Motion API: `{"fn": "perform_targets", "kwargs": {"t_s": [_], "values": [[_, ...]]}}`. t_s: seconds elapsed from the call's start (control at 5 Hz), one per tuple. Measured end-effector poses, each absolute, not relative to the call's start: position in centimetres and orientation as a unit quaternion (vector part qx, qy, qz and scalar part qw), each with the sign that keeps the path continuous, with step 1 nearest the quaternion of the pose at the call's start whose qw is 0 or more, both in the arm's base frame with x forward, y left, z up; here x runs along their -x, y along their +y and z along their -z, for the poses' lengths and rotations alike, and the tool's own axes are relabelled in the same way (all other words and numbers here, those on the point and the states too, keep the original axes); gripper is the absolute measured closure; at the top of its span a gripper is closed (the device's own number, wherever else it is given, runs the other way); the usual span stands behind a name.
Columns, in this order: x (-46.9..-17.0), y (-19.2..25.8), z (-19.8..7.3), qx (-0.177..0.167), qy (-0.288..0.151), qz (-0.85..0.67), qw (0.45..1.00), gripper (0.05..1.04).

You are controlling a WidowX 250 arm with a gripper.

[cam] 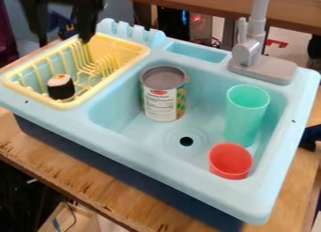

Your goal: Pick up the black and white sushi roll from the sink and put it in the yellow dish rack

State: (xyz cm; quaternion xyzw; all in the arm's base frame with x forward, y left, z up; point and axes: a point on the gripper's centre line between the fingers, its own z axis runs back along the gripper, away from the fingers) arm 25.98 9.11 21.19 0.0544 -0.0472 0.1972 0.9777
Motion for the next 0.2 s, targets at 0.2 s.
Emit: {"fn": "perform_targets", "kwargs": {"t_s": [0.2], "values": [[-25.32,4.39,-22.93,-0.048,-0.045,-0.130,0.989,0.083]]}}
